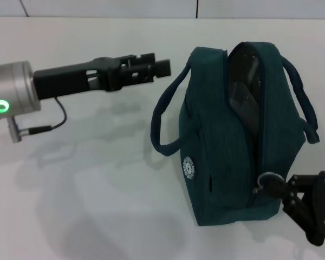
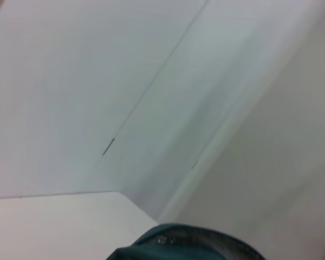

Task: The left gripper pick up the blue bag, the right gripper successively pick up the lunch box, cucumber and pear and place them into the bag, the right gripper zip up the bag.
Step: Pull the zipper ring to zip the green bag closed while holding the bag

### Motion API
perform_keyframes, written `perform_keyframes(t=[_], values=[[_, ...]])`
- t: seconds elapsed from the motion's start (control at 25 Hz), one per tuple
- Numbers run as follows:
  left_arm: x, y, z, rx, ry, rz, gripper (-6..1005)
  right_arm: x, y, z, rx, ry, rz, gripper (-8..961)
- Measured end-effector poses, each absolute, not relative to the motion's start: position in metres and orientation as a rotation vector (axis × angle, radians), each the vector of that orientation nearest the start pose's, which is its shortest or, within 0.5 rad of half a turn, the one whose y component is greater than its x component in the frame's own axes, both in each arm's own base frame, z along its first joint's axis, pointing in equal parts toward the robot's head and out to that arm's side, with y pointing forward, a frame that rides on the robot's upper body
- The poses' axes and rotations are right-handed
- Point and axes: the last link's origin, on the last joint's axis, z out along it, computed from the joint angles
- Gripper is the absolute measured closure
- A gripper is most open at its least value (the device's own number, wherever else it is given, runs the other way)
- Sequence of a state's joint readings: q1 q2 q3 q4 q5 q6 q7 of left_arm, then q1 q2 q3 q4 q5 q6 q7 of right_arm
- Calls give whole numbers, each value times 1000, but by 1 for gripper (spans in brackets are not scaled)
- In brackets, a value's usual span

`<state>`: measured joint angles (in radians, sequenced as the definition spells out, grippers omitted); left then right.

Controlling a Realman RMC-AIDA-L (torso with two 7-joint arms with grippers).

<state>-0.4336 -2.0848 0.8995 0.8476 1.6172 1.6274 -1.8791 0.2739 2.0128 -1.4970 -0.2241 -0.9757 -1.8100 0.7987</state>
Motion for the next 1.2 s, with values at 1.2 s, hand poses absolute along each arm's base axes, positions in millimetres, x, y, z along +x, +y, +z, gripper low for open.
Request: perform_keyframes(t=[1.2], values=[[-277,218,3,-2585,-576,-1331,227,216,287,-21,-2455,222,1491,900]])
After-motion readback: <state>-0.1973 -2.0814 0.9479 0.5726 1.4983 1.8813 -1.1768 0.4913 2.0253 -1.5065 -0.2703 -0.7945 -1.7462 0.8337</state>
